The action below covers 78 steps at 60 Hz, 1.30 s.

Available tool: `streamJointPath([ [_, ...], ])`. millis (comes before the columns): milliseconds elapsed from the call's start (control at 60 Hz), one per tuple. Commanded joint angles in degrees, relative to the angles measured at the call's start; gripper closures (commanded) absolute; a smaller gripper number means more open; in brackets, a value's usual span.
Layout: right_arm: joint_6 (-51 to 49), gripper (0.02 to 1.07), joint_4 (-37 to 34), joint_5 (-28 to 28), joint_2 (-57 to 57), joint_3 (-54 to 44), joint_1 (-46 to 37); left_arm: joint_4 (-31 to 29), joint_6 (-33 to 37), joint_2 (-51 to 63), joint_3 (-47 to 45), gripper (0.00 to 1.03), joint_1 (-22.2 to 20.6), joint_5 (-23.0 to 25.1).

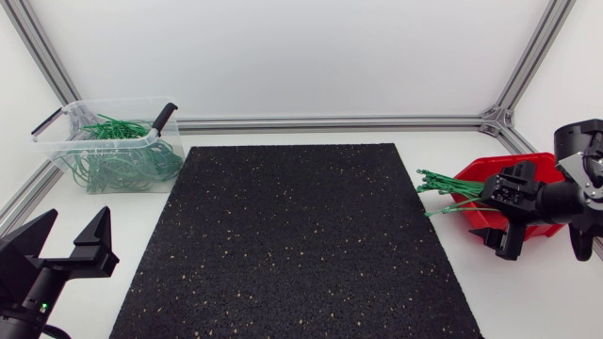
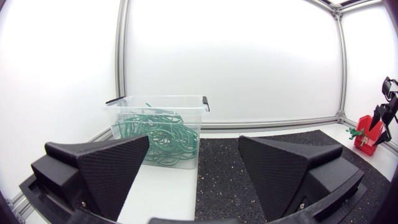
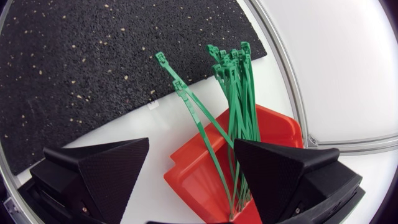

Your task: Take a green cable tie from the red box, thread the tail through the head to close it, then place it in the transparent bin on the left.

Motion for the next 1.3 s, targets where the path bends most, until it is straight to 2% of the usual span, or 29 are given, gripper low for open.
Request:
streamJointPath([
  [0,-3.49,0.1,4.61,1.3,-0.73,-4.68,0.64,-1.15,-0.82,-0.47,-2.26,0.03,0.4,0.12],
  [67,-3.93,0.1,9.53,2.62,-0.82,-7.14,1.26,-1.15,-0.82,-0.47,-2.35,0.03,0.4,0.38],
  [283,-5.07,0.14,19.03,3.24,-2.13,-12.06,2.31,-1.32,-0.82,-0.47,-2.26,0.03,0.4,0.56],
  [500,-4.98,0.2,23.86,4.56,-1.7,-14.44,3.46,-1.41,-0.82,-0.47,-2.26,0.03,0.49,0.56],
  [700,-5.42,0.45,28.61,4.64,-1.96,-17.16,4.25,-1.41,-0.82,-0.47,-2.26,0.03,0.58,0.65],
  [800,-6.13,0.69,30.28,4.21,-2.57,-18.3,4.6,-1.5,-0.82,-0.47,-2.26,0.03,0.58,0.65],
  [817,-6.83,0.78,31.51,3.68,-3.19,-18.83,4.6,-1.5,-0.82,-0.47,-2.26,0.03,0.58,0.65],
  [1283,-7.36,0.82,34.23,3.59,-3.72,-19.71,4.6,-1.59,-0.82,-0.47,-2.26,0.03,0.58,0.65],
])
